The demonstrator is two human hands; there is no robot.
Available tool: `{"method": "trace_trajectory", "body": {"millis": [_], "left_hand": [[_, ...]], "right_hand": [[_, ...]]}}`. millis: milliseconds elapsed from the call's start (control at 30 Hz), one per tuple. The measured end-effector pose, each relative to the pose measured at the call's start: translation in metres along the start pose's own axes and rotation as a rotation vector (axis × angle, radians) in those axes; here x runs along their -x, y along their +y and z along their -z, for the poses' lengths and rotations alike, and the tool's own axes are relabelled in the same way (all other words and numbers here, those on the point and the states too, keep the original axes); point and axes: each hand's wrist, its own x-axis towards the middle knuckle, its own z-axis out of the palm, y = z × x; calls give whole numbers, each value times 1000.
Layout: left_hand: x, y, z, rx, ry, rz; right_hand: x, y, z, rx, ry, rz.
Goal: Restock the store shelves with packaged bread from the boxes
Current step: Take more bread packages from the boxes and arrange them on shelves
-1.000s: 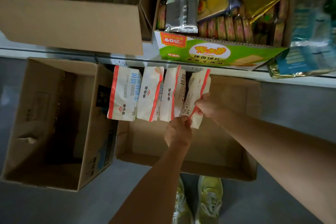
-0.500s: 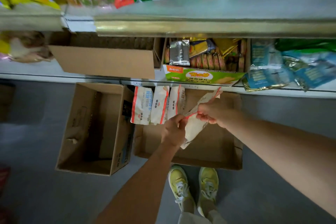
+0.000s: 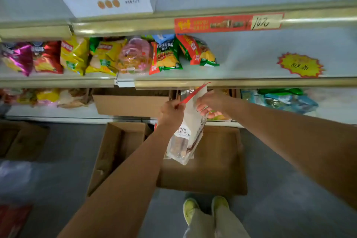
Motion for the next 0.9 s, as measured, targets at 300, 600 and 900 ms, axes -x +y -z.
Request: {"method": "trace_trajectory", "body": {"millis": [300,600,900], "left_hand": [[33,112,94,109,75,-54],[79,234,149,82,52,-171],[110,288,176,181,14,-321]], "right_hand": [[102,-81,-1,337,46,311],[166,-146,-11,520,360,553],[218,-191,27,301,786,548]]}}
